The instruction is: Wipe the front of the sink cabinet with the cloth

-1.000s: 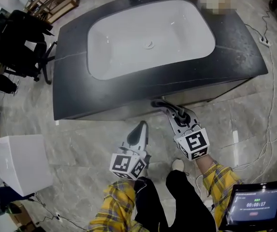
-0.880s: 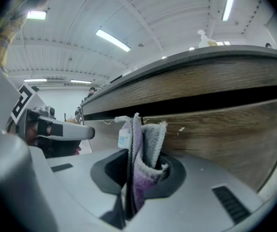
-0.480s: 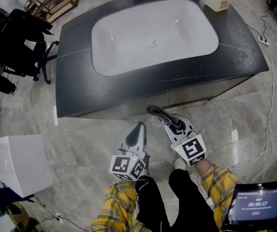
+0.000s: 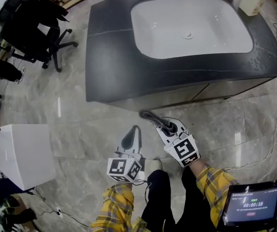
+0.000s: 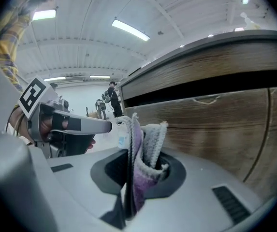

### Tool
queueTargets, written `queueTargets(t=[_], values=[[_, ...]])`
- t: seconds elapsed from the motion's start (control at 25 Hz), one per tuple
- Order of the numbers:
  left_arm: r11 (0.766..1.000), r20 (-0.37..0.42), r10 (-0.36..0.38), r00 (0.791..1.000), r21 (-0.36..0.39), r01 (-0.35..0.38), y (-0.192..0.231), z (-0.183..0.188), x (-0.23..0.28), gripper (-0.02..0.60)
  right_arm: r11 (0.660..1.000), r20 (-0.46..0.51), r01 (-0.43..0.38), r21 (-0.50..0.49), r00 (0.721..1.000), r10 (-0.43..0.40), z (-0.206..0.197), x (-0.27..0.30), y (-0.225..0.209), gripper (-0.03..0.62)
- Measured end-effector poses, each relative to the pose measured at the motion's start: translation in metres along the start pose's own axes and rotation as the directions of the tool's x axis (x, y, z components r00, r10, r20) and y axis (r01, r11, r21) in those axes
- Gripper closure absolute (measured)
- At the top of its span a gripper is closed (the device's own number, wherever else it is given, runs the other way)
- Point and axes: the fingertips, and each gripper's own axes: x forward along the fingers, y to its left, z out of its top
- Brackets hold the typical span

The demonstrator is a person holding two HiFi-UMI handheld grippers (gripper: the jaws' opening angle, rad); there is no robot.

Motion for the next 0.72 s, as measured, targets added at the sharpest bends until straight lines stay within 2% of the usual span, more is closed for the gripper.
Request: queueTargets(t=[0.32, 0.72], values=[[0.999, -0.022, 0.032, 0.999, 0.004, -0.032, 0.077, -0.007, -0.031, 0.575, 0.999, -0.016, -0.032, -0.02, 0.999, 0.032, -0.003, 0.07, 0.058, 0.551], [0.999, -0.036, 0.028, 0.999, 0.027, -0.027, 0.118, -0.009, -0.03, 0.575, 1.0, -0.005, 0.008, -0.016, 1.0, -0.008, -0.005, 0.112, 0.056, 0.551]])
